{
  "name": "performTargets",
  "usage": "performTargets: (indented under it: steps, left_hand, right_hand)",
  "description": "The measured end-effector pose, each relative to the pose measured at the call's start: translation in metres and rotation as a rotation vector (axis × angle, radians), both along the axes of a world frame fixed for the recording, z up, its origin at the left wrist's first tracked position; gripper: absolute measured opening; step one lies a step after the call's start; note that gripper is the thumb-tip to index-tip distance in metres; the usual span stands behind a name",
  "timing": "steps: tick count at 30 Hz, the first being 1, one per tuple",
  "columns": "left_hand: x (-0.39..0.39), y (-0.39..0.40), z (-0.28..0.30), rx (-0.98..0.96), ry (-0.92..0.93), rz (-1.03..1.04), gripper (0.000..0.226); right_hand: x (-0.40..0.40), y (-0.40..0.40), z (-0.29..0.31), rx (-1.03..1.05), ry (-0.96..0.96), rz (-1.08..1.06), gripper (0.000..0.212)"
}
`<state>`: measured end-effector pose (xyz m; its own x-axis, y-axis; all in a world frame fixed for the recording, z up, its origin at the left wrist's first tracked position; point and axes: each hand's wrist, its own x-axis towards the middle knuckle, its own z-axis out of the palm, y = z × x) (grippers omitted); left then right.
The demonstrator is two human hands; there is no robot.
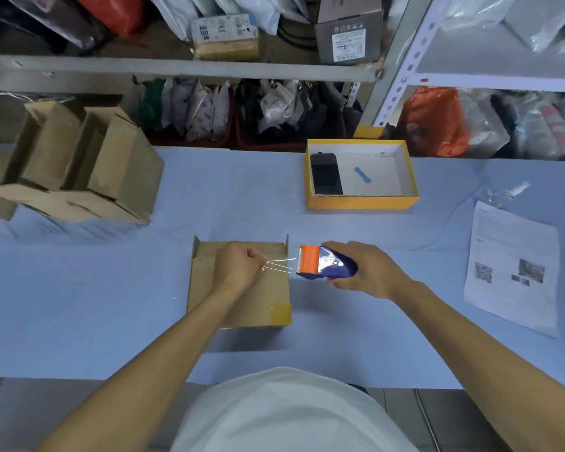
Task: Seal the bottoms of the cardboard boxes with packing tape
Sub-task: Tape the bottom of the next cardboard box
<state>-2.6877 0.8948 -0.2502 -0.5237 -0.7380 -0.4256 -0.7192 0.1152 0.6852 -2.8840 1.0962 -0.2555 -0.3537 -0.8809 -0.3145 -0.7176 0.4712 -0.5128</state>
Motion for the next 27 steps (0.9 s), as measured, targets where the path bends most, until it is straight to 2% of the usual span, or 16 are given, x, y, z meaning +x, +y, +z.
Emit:
performTargets:
  steps: [4, 6, 8, 11, 17, 20, 23, 25, 27]
  left_hand:
    - [-0.001, 0.004, -0.001, -0.243, -0.296, -0.167, 0.026]
    - [0.0, 0.002, -0.003, -0.387, -0.383, -0.236, 0.025]
    - [-0.006, 0.006, -0.003, -0.46, -0.289, -0.34, 0.015]
    - [-0.013, 0.018, -0.012, -0.406, 0.007, -0.49, 0.009]
    - [0.005, 0.026, -0.044, -0.573, 0.004, -0.405, 0.043]
    - [0.005, 0.027, -0.046, -0.614, 0.011, -0.403, 0.044]
    - [0.006, 0.025, -0.046, -0.618, 0.076, -0.498, 0.043]
    - [0.006, 0.024, -0.046, -0.617, 0.112, -0.571, 0.037]
    - [0.005, 0.026, -0.047, -0.643, 0.084, -0.631, 0.027]
  right_hand:
    - [-0.002, -0.012, -0.008, 0.034, 0.03, 0.075, 0.07]
    - [0.0, -0.015, -0.014, 0.042, 0.03, 0.071, 0.07]
    - [0.004, -0.019, -0.019, 0.04, 0.023, 0.071, 0.068]
    - [0.007, -0.02, -0.022, 0.041, 0.009, 0.067, 0.066]
    - [-0.002, 0.003, -0.022, 0.081, -0.066, 0.003, 0.071]
    - [-0.004, 0.019, -0.025, 0.093, -0.116, -0.042, 0.072]
    - [-0.001, 0.012, -0.023, 0.14, -0.021, 0.01, 0.07]
    - [0.005, -0.003, -0.022, 0.176, 0.04, 0.059, 0.068]
    - [0.014, -0.018, -0.023, 0.213, 0.017, 0.034, 0.061]
